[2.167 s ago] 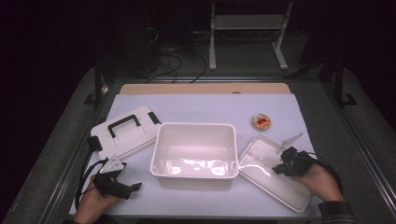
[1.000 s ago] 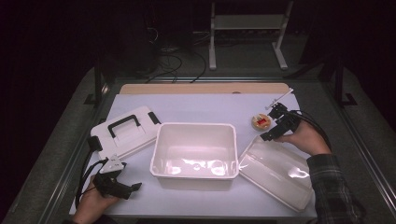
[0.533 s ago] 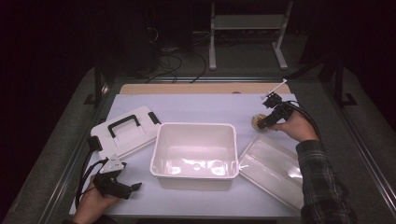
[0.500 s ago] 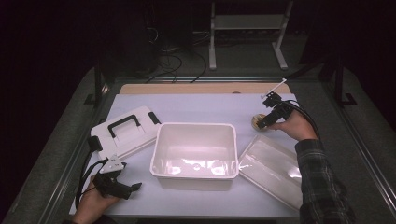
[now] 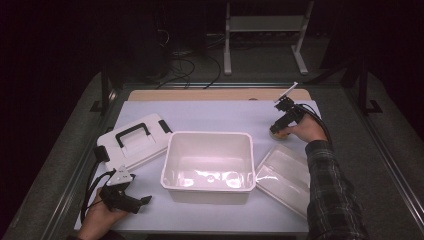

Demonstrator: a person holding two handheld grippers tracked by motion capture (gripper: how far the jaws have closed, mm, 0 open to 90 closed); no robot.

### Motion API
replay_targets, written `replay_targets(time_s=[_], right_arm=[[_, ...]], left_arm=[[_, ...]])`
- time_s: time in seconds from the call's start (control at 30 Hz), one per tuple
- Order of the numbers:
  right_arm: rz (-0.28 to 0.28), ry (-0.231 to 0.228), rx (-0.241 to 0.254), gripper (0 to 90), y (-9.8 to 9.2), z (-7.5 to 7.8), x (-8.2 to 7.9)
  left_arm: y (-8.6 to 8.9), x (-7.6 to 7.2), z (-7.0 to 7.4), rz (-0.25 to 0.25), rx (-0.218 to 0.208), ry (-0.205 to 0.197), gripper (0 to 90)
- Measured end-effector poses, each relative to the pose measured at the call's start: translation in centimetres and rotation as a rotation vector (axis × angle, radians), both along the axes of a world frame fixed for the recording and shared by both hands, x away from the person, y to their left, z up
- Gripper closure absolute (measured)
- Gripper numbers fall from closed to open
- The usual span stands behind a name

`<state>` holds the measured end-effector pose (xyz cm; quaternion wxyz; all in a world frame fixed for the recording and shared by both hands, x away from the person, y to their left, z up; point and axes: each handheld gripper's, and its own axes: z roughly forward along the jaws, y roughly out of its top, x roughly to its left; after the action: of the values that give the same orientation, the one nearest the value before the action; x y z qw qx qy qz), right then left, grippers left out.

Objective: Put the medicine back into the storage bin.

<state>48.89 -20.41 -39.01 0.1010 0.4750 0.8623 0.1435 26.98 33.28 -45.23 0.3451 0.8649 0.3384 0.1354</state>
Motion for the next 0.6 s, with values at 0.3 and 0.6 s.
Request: replay_targets(time_s=[0.3,0.6], right_arm=[[-0.015,0.048,-0.013,8.9,0.4,-2.4,1.2],[-0.028,0.099,-0.028,14.0,0.4,-3.5,1.7]], left_arm=[[0.0,0.0,0.0,0.0,0.0,0.0,0.0],[0.0,0.0,0.0,0.0,0.0,0.0,0.0]])
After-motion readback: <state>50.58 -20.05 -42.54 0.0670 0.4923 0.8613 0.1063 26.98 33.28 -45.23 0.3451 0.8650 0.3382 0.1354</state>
